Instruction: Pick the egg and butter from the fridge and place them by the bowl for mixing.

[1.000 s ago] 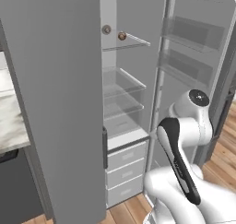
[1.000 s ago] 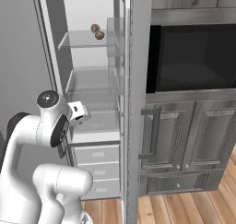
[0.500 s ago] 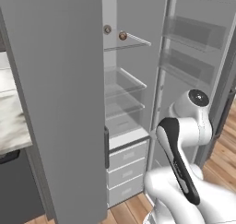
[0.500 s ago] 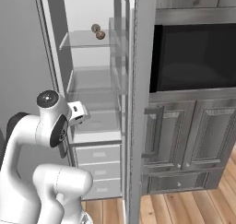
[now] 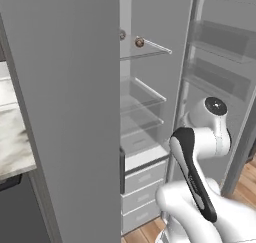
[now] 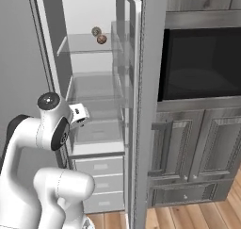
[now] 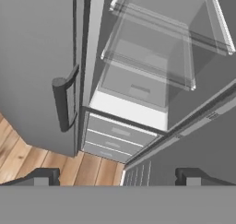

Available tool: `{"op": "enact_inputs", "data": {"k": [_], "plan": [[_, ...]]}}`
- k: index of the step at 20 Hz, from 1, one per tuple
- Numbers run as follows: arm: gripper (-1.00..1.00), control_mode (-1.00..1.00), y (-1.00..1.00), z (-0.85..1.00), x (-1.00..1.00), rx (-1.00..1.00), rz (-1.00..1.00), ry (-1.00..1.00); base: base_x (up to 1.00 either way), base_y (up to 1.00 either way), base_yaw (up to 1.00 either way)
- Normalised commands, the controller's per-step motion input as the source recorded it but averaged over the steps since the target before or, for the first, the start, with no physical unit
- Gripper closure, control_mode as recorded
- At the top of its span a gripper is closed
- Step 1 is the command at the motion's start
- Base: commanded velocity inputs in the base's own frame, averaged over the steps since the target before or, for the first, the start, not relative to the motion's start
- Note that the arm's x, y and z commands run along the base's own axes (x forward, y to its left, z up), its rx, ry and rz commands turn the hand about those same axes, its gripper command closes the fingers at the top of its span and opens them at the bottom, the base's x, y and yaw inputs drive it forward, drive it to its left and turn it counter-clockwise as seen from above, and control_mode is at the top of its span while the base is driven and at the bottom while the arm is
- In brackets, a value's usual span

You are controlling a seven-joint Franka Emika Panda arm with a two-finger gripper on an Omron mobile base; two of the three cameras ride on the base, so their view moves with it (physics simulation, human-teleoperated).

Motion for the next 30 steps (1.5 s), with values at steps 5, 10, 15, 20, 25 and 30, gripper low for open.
{"op": "enact_inputs", "data": {"k": [5, 10, 15, 20, 25, 30], "plan": [[-1.00, 1.00, 0.00, 0.00, 0.00, 0.00, 0.00, 0.00, 0.54, 0.00, 0.00], [-1.00, 1.00, 0.00, 0.00, 0.00, 0.00, 0.00, 0.00, 0.43, -0.07, 0.00], [-1.00, 1.00, 0.00, 0.00, 0.00, 0.00, 0.00, 0.00, 0.33, -0.38, 0.00], [-1.00, 1.00, 0.00, 0.00, 0.00, 0.00, 0.00, 0.00, 0.02, -0.05, 0.00], [-1.00, 1.00, 0.00, 0.00, 0.00, 0.00, 0.00, 0.00, 0.01, -0.03, 0.01], [-1.00, 1.00, 0.00, 0.00, 0.00, 0.00, 0.00, 0.00, 0.01, -0.08, 0.01]]}}
